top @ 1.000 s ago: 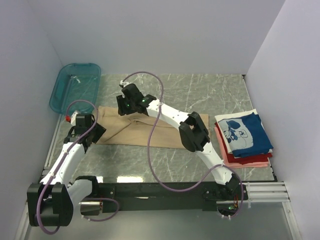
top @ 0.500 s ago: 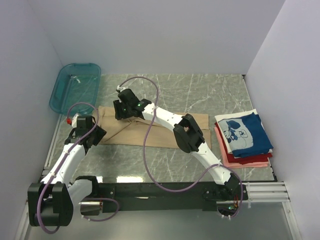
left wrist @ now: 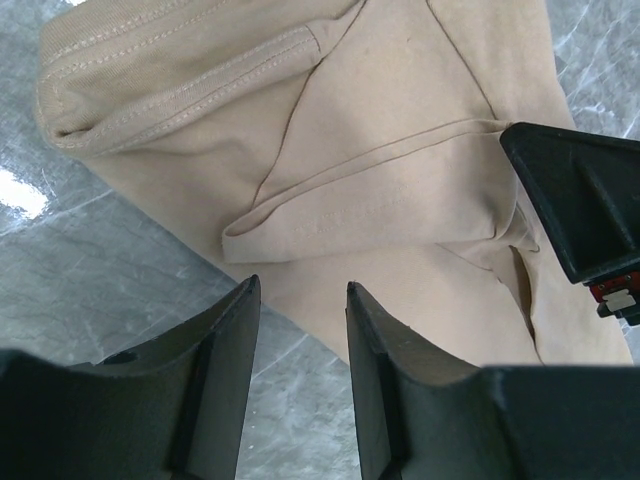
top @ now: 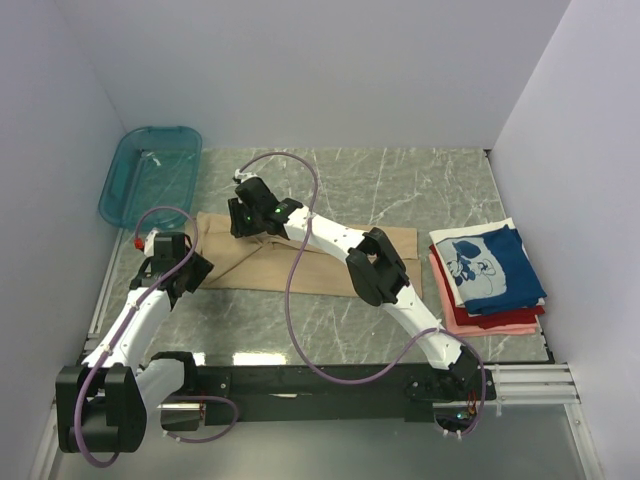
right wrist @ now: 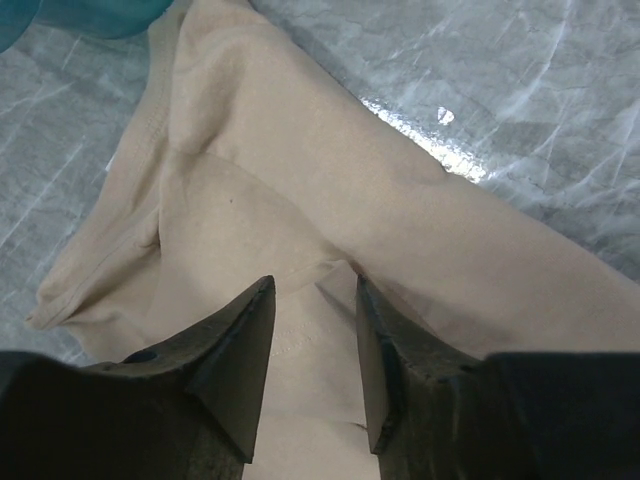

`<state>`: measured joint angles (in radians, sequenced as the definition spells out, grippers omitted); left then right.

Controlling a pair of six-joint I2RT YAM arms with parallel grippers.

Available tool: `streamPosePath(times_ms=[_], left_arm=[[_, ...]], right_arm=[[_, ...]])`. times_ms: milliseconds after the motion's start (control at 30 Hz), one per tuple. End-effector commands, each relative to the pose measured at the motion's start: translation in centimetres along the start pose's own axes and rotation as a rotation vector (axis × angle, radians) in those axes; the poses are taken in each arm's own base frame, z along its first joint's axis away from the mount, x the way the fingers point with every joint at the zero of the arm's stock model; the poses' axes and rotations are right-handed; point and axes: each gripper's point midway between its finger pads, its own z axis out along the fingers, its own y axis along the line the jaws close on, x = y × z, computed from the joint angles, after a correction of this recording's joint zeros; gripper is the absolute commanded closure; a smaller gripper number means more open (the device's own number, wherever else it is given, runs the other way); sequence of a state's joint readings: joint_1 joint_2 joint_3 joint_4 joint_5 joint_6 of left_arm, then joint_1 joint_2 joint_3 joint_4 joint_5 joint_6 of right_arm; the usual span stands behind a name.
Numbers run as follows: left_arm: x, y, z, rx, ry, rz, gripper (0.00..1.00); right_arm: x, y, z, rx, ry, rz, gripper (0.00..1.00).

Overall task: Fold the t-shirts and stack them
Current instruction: Fold the tshirt

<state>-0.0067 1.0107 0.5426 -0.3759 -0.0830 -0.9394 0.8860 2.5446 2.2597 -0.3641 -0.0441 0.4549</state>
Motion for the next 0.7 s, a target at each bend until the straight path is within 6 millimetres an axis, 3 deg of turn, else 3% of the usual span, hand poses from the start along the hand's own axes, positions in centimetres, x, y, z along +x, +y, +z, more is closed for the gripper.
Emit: streamPosePath(times_ms=[0,367,667], left_arm=[[-0.4,-0.6,-0.1,0.038,-0.019,-0.002,0.55],[-0.2,-0.8,0.1,0.045,-0.012,-0.004,0.55],[-0.1,-0.7,0.2,0.044,-0.008,-0.006,0.56]], right_arm=[[-1.2,0.5,-0.3,0.012,-0.045,-0.014,0.53],[0.7,-0.2,0.7,0.018,-0.001,-0.006,0.53],[0.6,-0.5,0.8,0.03,0.001,-0.004,0.53]])
